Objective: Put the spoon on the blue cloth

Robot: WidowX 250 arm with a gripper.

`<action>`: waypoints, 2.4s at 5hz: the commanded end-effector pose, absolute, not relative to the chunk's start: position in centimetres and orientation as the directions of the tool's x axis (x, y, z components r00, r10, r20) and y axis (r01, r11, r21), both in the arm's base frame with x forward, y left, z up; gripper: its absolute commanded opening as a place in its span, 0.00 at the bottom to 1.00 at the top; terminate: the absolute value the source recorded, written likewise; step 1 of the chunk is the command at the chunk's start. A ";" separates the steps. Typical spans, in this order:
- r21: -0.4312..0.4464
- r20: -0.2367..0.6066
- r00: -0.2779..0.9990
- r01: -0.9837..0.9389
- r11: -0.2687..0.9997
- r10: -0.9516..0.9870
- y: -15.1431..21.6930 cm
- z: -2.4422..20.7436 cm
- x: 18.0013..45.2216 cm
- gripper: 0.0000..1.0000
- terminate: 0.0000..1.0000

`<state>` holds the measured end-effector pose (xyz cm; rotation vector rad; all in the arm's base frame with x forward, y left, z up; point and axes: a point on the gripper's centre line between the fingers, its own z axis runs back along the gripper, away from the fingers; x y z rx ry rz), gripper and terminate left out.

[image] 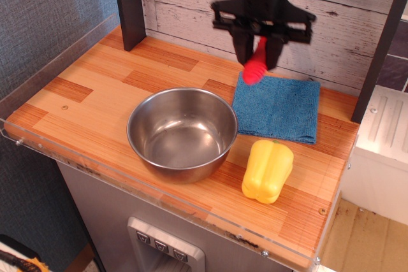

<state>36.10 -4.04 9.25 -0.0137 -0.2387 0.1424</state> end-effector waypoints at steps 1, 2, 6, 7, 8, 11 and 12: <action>-0.069 0.216 0.956 -0.187 0.980 0.198 -5.6 7.7 35.6 0.00 0.00; -0.073 0.172 0.967 -0.179 0.981 0.189 -5.6 5.7 35.6 0.00 0.00; -0.045 0.252 0.967 0.038 0.998 -0.025 -3.6 12.3 34.8 1.00 0.00; -0.019 0.250 0.965 0.091 0.996 -0.083 -1.3 13.5 34.3 1.00 0.00; -0.026 0.208 0.972 0.116 0.993 -0.108 0.7 13.8 33.3 1.00 0.00; -0.048 0.176 0.978 0.124 0.991 -0.114 2.6 13.3 32.0 1.00 0.00; -0.048 0.176 0.978 0.124 0.991 -0.114 2.6 13.3 32.0 1.00 1.00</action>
